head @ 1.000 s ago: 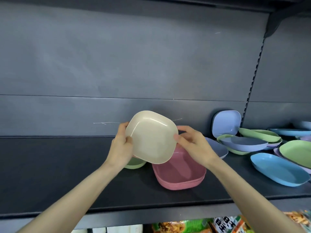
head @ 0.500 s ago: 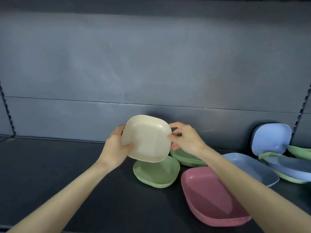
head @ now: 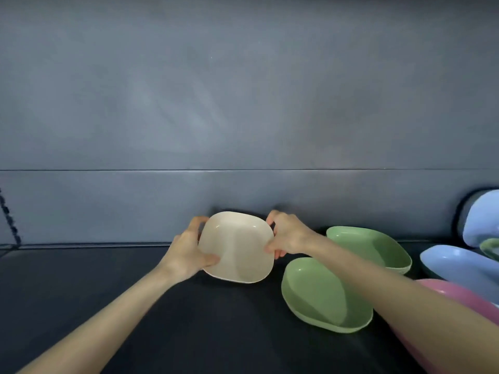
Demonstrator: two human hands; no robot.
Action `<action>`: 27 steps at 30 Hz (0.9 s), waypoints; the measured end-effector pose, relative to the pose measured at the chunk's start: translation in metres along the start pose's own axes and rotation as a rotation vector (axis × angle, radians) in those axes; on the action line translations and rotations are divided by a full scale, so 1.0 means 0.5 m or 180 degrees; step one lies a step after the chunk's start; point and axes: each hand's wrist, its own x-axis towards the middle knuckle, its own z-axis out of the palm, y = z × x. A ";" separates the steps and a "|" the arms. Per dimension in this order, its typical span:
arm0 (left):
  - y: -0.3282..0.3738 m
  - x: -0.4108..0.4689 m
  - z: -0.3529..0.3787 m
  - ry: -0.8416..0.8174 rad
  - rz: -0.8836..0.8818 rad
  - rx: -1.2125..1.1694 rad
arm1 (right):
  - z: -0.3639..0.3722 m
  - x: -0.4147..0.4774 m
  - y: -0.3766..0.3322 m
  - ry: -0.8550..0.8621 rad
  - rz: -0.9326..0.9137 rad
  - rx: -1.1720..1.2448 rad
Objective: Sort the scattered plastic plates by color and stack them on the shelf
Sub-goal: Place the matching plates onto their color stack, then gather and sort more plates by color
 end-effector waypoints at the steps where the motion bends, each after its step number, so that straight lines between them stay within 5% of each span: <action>1: -0.010 0.005 -0.003 -0.0050 -0.0036 0.0049 | 0.008 0.005 -0.003 -0.0043 0.0059 -0.0062; 11: -0.036 0.034 -0.018 -0.0448 -0.0037 0.1213 | 0.027 0.024 0.002 0.0038 0.0093 -0.0556; 27: 0.352 0.037 0.163 -0.0137 0.2433 0.1663 | -0.288 -0.269 0.163 0.1593 0.0620 -0.1723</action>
